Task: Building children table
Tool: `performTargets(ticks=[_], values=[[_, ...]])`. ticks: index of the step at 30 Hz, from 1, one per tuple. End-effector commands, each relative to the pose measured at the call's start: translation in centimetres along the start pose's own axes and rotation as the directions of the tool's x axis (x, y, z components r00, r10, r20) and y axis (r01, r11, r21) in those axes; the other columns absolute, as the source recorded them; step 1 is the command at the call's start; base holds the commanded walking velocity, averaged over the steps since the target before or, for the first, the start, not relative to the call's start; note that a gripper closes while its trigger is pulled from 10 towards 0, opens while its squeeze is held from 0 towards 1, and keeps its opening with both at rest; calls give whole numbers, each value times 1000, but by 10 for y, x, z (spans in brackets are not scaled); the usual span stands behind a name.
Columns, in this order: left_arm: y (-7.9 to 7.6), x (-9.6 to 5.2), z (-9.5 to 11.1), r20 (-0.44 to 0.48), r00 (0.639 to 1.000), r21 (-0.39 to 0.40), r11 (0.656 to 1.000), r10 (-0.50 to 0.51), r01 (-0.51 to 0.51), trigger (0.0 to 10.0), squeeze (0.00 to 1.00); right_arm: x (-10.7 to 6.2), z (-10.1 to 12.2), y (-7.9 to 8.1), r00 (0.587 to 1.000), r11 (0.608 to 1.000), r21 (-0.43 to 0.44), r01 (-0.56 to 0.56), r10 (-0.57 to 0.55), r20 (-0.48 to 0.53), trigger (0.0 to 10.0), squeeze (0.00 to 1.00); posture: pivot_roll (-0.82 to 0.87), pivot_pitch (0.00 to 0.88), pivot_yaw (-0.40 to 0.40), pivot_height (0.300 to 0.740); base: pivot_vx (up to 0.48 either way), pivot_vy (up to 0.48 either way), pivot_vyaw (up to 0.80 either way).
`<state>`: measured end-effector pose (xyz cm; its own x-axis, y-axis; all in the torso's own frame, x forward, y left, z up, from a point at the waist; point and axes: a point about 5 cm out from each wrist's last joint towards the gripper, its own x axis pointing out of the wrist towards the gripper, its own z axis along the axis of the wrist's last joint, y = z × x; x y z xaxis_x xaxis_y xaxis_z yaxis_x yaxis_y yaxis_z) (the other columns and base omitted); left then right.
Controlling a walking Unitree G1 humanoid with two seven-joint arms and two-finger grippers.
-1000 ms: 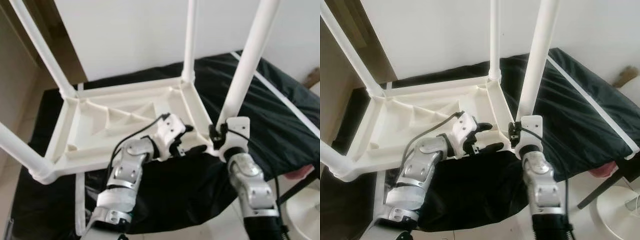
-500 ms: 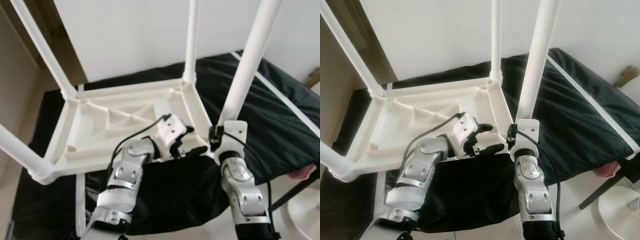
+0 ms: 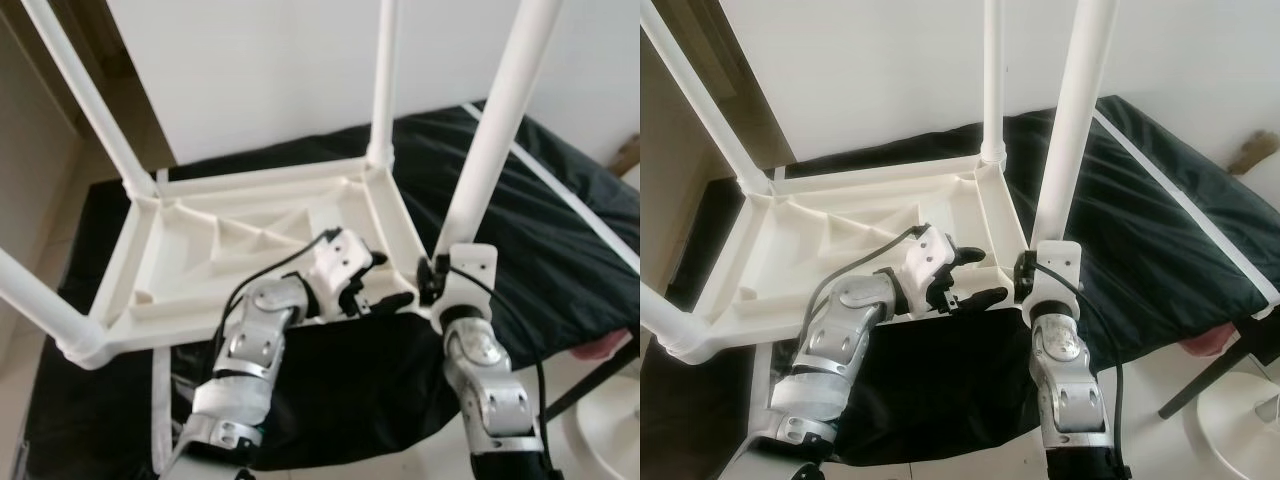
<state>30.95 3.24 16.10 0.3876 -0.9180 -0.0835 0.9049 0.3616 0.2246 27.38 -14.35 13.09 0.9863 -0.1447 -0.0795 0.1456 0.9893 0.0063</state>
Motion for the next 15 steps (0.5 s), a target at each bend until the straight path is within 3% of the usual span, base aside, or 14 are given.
performTargets(ticks=[1,13,14,15], values=[[9,-2,0,-4,983,0,983,185,-185,10000,0,-2,3,3,999,999,31,-27,26,22,10000,1000,-116,0,99,740,0,0,0],[8,-2,1,5,983,-3,983,182,-182,10000,0,2,11,-25,993,993,82,-85,78,89,10000,1000,-114,0,97,740,0,0,0],[7,-2,3,19,985,-2,985,173,-173,10000,0,4,14,-29,988,990,71,-125,117,105,10000,0,-114,0,96,740,0,0,0],[7,-2,3,19,985,-2,985,173,-173,10000,0,4,14,-29,988,990,71,-125,117,105,10000,0,-114,0,96,740,0,0,0]])
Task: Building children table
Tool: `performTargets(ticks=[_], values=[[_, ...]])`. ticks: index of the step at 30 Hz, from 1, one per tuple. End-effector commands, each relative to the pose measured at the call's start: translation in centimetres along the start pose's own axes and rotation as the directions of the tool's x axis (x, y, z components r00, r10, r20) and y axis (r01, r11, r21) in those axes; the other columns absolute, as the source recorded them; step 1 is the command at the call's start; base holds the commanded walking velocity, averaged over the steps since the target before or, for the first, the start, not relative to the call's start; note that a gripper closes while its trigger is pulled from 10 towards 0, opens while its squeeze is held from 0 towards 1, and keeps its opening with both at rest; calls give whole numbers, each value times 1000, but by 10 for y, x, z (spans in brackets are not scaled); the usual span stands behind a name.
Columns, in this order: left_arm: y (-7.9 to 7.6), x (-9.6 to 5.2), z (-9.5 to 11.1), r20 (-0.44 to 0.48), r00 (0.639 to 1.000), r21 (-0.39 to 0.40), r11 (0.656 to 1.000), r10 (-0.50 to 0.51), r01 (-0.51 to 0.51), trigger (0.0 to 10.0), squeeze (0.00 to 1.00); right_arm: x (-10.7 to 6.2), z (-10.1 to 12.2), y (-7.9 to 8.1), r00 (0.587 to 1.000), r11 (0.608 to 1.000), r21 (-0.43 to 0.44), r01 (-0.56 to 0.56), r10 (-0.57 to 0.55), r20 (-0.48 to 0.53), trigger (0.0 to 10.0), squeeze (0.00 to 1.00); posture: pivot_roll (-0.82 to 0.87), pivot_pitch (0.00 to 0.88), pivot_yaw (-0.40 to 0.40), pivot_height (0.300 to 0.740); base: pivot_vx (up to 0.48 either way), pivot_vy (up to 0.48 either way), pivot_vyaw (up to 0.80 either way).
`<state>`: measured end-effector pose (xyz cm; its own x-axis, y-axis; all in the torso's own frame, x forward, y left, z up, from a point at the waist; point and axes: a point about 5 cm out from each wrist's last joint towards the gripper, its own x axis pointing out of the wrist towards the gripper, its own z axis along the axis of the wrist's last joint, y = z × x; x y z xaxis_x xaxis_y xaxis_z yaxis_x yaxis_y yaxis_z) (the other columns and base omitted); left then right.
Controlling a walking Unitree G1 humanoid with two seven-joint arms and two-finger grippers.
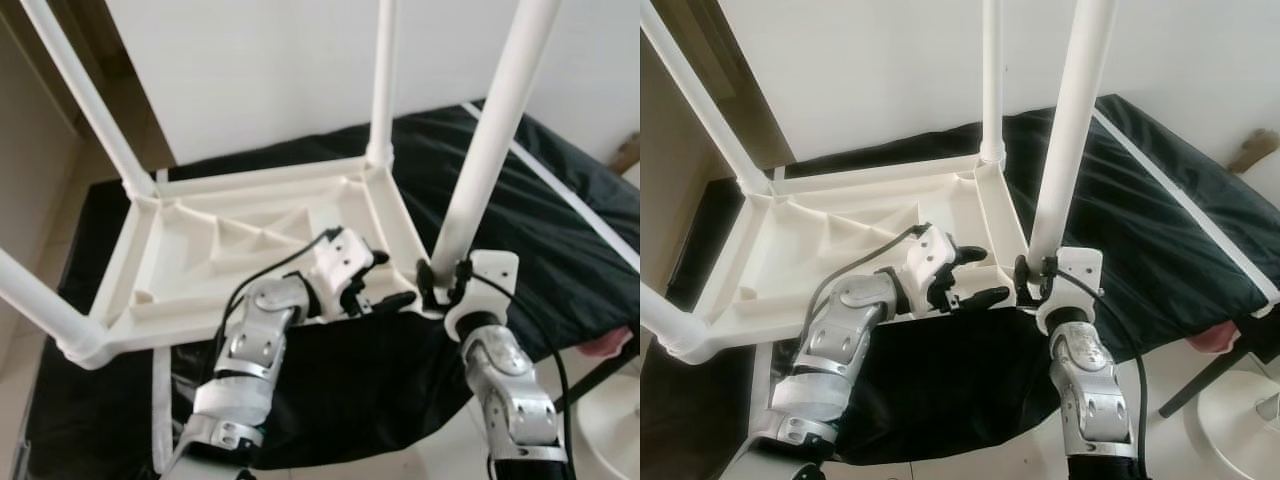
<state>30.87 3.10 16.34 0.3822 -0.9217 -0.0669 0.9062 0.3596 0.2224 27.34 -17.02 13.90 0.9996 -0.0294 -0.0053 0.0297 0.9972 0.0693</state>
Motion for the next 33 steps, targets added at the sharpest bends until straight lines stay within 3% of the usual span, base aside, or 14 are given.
performTargets(ticks=[1,13,20,33], values=[[8,-3,1,2,985,3,985,175,-175,10000,0,1,5,-2,999,1000,17,-3,3,32,10000,0,-114,0,96,740,0,0,0],[-3,-8,10,64,995,6,997,80,-80,10000,0,7,17,-15,977,976,-80,-201,205,59,10000,0,-103,0,91,740,0,0,0],[-13,-14,14,82,996,9,1000,-27,26,10000,0,9,20,-14,902,895,-139,-424,432,24,10000,0,-98,0,90,740,0,0,0],[-19,-18,21,92,993,5,998,-71,70,10000,0,21,17,-15,850,826,-213,-521,526,-40,10000,0,-88,0,93,740,0,0,0]])
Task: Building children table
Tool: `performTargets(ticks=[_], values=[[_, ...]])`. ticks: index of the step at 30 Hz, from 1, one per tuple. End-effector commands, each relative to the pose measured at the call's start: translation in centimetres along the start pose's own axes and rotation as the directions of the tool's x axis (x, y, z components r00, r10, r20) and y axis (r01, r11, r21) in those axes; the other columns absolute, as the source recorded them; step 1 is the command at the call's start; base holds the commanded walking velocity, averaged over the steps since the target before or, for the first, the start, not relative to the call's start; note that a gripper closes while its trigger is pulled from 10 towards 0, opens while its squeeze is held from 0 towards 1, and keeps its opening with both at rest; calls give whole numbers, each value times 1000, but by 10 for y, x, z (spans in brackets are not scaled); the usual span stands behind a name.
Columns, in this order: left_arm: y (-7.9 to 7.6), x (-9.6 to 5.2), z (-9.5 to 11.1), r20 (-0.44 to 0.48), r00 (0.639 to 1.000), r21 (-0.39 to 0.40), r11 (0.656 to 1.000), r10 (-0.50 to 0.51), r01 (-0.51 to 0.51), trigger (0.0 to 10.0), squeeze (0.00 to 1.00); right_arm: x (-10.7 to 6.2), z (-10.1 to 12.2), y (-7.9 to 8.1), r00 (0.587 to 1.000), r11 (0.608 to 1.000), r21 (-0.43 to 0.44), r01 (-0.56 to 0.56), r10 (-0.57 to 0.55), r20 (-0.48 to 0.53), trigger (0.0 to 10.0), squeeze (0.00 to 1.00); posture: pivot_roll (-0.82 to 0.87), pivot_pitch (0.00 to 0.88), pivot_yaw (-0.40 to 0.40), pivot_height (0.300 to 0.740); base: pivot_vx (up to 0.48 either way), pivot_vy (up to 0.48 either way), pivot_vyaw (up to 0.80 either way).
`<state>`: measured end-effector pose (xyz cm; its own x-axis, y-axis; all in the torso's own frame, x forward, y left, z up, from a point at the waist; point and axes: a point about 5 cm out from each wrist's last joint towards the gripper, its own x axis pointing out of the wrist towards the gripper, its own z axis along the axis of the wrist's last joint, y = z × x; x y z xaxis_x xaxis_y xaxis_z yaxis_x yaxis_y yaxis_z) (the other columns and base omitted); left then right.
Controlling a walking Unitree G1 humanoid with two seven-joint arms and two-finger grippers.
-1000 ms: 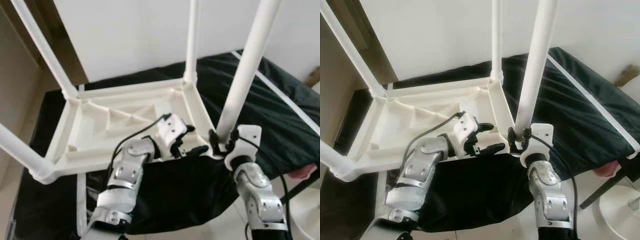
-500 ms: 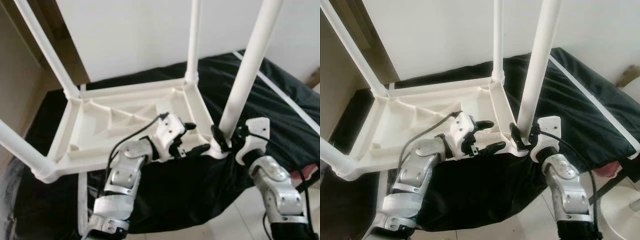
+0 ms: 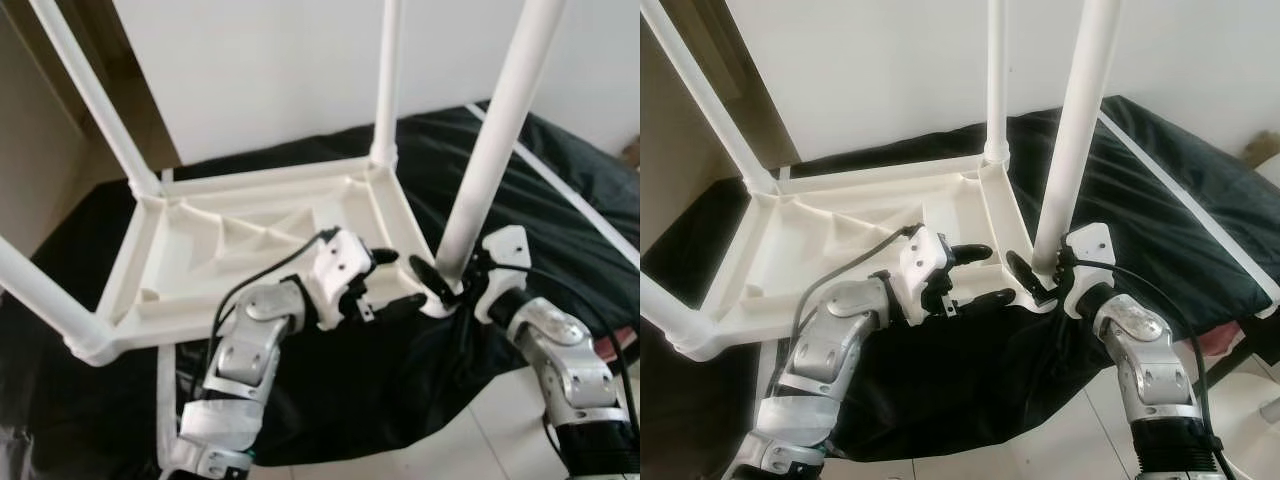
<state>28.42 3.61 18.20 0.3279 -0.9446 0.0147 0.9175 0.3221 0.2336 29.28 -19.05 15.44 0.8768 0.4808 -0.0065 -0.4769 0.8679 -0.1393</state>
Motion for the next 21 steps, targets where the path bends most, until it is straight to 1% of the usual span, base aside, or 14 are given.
performTargets(ticks=[1,10,21], values=[[-3,-2,-1,0,1000,-12,999,-31,31,10000,0,3,1,2,1000,1000,-14,-25,25,2,10000,0,-88,0,93,740,0,0,0],[-3,-4,0,-8,1000,-12,1000,-20,20,10000,0,4,-5,2,998,998,-12,-58,58,1,10000,0,-78,0,90,740,0,0,0],[-3,-4,1,-6,1000,-11,1000,-19,19,10000,0,3,-6,-2,998,997,-25,-67,67,-6,10000,0,-80,0,88,740,0,0,0]])
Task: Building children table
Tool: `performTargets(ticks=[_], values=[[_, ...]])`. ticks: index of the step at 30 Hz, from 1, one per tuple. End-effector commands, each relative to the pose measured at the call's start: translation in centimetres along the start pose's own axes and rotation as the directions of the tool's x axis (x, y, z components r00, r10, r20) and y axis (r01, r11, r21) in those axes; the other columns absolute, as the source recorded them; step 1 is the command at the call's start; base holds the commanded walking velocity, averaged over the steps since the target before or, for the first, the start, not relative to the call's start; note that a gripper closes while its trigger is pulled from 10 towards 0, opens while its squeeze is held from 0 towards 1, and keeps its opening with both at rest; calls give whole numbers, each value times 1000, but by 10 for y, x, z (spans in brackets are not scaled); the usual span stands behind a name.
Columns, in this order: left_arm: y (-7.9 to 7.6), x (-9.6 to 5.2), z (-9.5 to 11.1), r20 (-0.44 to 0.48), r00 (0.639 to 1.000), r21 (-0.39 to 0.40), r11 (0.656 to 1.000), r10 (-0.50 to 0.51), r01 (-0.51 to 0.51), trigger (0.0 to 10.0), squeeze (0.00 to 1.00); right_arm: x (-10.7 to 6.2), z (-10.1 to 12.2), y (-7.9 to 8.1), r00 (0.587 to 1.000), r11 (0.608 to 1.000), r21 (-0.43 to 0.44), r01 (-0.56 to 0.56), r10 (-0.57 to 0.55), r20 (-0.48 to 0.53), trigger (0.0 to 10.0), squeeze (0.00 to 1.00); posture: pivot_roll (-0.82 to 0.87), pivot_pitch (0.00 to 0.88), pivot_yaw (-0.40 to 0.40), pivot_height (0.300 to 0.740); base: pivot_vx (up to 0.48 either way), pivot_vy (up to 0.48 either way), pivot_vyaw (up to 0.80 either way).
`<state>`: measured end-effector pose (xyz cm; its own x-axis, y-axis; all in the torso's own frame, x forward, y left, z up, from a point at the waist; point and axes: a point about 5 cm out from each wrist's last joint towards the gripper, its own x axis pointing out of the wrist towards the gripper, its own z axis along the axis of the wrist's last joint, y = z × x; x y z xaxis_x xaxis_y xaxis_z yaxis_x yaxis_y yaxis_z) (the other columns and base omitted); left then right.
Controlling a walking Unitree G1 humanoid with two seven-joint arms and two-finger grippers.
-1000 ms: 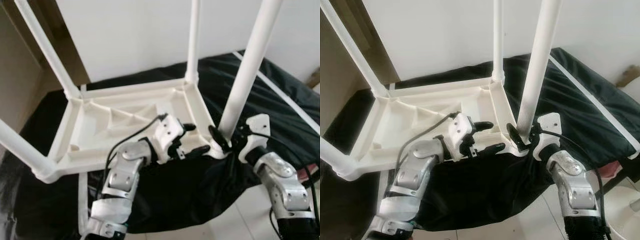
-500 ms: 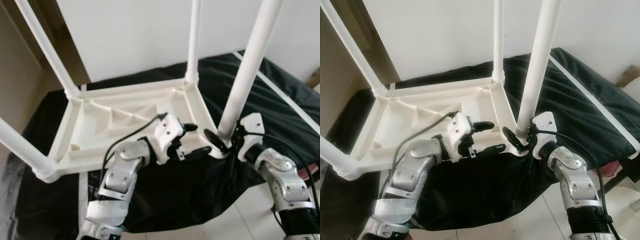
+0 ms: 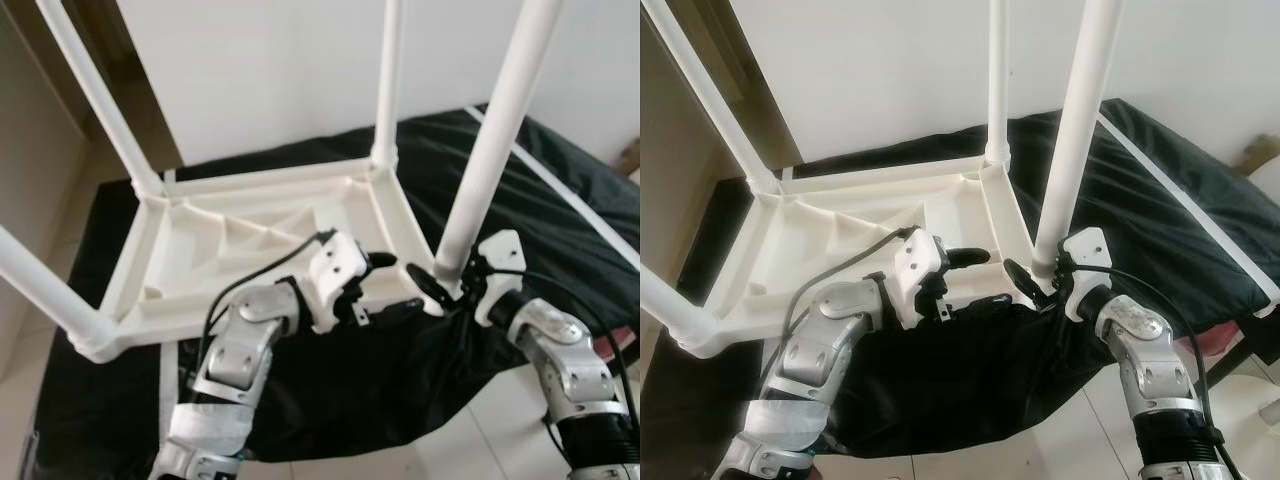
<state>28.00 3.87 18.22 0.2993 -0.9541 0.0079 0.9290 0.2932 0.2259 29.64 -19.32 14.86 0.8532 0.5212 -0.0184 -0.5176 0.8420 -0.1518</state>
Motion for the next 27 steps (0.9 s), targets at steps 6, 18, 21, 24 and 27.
performTargets(ticks=[6,18,21,24,27], values=[[0,0,1,-4,1000,-3,1000,14,-14,10000,0,-1,-2,-2,999,999,-29,-43,42,-14,10000,0,-79,0,88,740,0,0,0],[-1,2,2,-1,1000,-4,1000,7,-7,10000,0,1,1,-17,996,993,-90,-81,77,-48,10000,0,-83,0,89,740,0,0,0],[-1,2,2,1,1000,-1,1000,-1,1,10000,0,5,5,-20,995,990,-105,-97,93,-43,10000,0,-83,0,89,740,0,0,0],[-1,2,3,0,1000,4,1000,-3,3,10000,0,8,7,-20,992,986,-116,-122,117,-46,10000,0,-82,0,90,740,0,0,0],[0,2,3,-1,1000,5,1000,-2,2,10000,0,8,7,-19,990,983,-121,-138,133,-50,10000,0,-82,0,90,740,0,0,0]])
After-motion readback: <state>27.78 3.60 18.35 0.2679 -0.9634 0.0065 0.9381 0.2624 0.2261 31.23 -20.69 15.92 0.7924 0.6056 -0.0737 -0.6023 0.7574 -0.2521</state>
